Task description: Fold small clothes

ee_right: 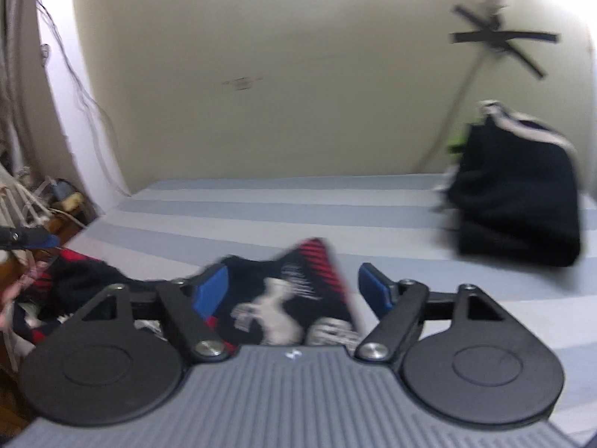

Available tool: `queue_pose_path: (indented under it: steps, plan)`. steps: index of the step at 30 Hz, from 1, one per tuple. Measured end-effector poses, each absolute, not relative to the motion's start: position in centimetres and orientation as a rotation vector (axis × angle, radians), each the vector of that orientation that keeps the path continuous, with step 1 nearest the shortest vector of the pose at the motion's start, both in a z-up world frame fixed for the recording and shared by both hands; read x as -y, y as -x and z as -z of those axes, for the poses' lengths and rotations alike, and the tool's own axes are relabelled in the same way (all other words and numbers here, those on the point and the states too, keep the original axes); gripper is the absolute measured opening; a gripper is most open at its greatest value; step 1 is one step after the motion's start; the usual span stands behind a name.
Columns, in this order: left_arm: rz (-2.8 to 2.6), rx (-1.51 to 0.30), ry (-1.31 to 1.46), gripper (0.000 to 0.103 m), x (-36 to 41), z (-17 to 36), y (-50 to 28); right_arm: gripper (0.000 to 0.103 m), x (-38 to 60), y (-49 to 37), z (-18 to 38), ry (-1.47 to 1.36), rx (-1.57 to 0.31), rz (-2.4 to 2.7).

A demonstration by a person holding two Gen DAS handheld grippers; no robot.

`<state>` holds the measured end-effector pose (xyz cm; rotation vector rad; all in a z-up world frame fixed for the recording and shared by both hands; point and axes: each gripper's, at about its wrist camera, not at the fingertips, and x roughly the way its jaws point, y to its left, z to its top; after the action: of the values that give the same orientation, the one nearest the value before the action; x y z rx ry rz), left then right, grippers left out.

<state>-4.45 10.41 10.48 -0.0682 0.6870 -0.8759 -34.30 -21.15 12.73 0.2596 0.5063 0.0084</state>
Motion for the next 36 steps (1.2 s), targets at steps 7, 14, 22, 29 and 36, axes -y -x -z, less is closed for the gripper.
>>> queue_pose_path:
  steps: [7, 14, 22, 29, 36]
  plan:
    - [0.901, -0.771, -0.056, 0.092, -7.7, -7.9, 6.7, 0.078, 17.1, 29.0, -9.3, -0.082, -0.664, -0.03]
    - [0.865, -0.849, -0.043, 0.032, -9.3, -6.0, 6.8, 0.012, 19.8, 27.6, -10.5, 0.082, -0.666, 0.144]
    - [0.822, -0.813, -0.038, 0.032, -9.9, -6.4, 7.6, 0.087, 17.2, 20.3, -10.1, 0.156, -0.71, -0.131]
    - [0.787, -0.787, -0.011, 0.019, -10.6, -6.8, 7.1, 0.052, 16.0, 19.8, -6.9, 0.165, -0.814, -0.348]
    - [0.77, -0.639, -0.015, 0.015, -10.8, -10.6, 7.6, 0.011, 16.3, 26.9, -12.5, 0.147, -0.621, -0.232]
